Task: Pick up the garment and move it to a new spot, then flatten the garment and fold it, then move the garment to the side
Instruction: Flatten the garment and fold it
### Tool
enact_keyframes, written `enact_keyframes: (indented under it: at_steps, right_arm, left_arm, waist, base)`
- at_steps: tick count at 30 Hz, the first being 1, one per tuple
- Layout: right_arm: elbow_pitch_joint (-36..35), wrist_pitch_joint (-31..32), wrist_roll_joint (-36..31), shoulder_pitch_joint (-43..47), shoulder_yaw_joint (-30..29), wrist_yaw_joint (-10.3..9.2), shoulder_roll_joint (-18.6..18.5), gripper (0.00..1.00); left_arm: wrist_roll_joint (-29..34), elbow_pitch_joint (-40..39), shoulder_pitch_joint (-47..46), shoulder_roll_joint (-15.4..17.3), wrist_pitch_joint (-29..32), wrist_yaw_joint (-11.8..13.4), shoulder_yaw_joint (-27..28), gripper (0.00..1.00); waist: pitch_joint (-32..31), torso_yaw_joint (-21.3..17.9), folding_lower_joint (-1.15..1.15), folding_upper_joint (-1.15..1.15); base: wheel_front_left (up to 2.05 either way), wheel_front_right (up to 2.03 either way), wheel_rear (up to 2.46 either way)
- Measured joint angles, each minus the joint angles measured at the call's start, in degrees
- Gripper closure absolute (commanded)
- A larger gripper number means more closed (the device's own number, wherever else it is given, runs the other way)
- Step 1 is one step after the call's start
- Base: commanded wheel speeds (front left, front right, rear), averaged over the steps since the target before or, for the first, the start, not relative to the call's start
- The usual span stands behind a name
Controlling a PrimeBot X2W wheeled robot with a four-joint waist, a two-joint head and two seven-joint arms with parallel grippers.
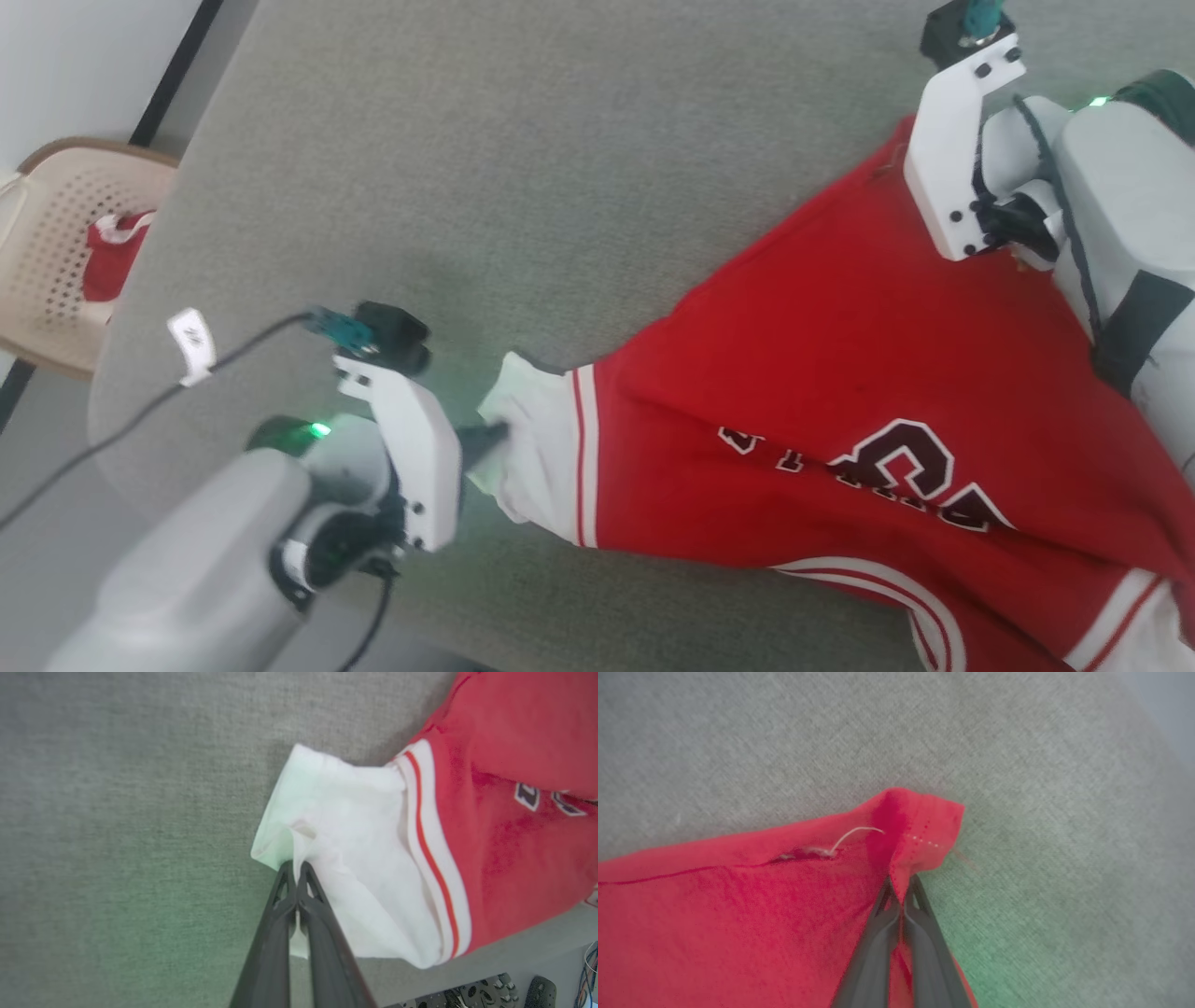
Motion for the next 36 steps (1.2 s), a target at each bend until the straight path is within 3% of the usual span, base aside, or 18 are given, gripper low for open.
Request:
enact_keyframes:
  at_steps: [9,21,28,36]
  right_arm:
    - [-2.9,-3.1,5.5,-1.8,3.7,-0.02,-1.1,1.0]
    - [-9.3,-7.3,10.7,-4.2,6.6,-0.04,-3.5,1.0]
    - [-9.0,-10.2,11.7,-5.4,5.8,-0.03,-4.2,1.0]
    - [-1.8,-18.3,8.0,-10.1,2.9,-0.04,-1.3,1.0]
  left_arm:
    - [0.7,-1.5,-5.6,6.2,2.5,2.3,3.4,1.0]
    - [4.3,-1.1,-18.4,14.3,9.8,4.7,6.6,1.0]
    - [6.9,3.9,-24.8,14.6,10.7,3.9,6.3,1.0]
    - [12.1,13.2,-35.0,9.5,2.0,0.6,6.4,1.0]
  waist:
    - [-3.6,-4.6,0.0,0.0]
    - [-10.5,-14.3,0.0,0.0]
    - [-14.1,-19.3,0.0,0.0]
    - [-13.4,-22.0,0.0,0.0]
  base:
    - [0.0,0.0,0.0]
    - [0.0,0.0,0.0]
    - [0.0,0.0,0.0]
    - [0.0,0.0,0.0]
